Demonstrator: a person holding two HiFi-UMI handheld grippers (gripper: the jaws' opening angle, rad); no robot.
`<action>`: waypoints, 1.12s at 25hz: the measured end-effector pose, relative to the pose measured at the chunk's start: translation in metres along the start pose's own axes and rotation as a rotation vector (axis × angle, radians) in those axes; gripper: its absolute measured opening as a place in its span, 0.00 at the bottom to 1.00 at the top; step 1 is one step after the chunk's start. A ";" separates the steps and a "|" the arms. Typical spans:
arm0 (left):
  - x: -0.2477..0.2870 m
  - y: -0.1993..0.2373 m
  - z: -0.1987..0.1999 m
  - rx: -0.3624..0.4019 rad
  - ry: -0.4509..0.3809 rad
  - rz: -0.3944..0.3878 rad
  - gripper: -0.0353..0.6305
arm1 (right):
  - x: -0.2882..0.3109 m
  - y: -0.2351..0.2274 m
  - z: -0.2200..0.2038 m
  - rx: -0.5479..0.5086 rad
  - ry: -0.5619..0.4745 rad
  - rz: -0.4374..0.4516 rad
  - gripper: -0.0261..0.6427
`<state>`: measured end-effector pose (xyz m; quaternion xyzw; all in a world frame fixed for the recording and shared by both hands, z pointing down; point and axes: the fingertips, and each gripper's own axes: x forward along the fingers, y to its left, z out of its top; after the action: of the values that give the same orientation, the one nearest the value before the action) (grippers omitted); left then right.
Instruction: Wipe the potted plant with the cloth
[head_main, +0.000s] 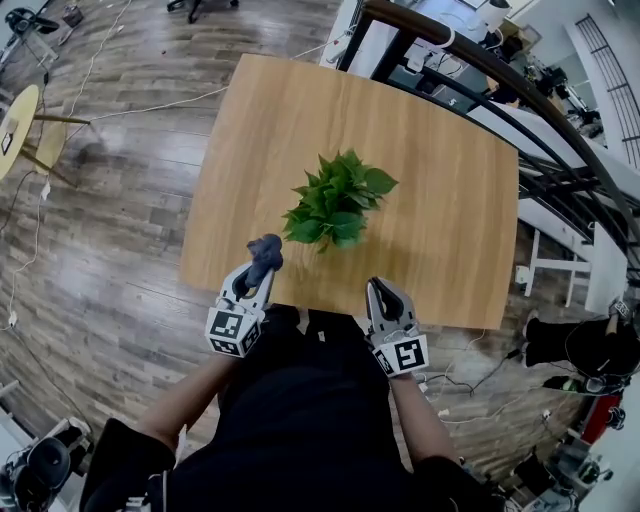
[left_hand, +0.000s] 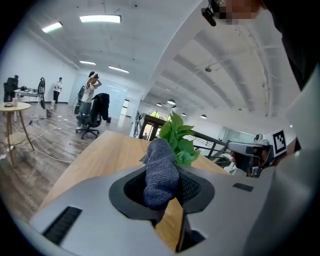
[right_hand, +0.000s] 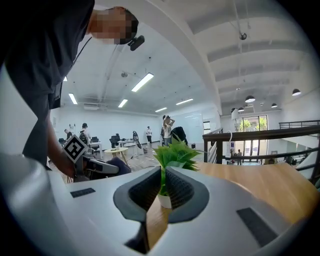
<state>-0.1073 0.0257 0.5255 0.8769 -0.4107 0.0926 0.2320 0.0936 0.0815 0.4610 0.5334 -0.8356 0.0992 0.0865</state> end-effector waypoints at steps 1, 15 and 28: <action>0.005 0.007 -0.002 -0.005 0.009 0.020 0.22 | 0.004 -0.004 -0.007 0.003 0.014 0.005 0.07; 0.103 0.045 -0.048 -0.012 0.141 -0.022 0.22 | 0.109 -0.027 -0.139 -0.109 0.328 0.200 0.42; 0.144 0.048 -0.062 0.097 0.197 -0.077 0.22 | 0.147 -0.024 -0.143 -0.201 0.311 0.371 0.42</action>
<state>-0.0493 -0.0686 0.6466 0.8889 -0.3467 0.1893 0.2319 0.0598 -0.0202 0.6376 0.3379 -0.9015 0.1109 0.2467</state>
